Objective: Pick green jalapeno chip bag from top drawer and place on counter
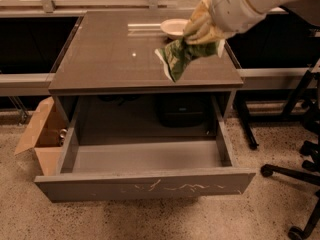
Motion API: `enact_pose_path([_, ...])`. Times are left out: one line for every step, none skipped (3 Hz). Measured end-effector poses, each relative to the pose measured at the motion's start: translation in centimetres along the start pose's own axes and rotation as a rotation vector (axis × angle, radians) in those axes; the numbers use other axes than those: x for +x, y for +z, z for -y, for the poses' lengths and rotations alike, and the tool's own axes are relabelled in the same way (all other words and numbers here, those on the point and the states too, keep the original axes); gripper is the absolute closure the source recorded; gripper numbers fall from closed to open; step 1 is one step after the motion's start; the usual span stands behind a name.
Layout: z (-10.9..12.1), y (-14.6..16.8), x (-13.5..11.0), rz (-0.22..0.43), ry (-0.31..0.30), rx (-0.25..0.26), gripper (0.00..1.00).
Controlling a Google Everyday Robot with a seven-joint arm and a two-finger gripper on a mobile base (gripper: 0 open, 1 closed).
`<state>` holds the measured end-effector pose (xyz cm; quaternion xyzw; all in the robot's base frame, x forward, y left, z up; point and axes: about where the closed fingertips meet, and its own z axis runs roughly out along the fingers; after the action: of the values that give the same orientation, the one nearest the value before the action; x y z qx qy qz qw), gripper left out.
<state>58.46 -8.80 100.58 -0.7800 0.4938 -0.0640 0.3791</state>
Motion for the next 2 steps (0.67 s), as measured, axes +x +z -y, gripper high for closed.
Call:
enact_pose_path([4.4, 0.6, 1.2, 0.032, -0.038, 0.055, 1.00])
enact_pose_path([8.1, 4.0, 4.8, 0.067, -0.006, 0.075, 1.00])
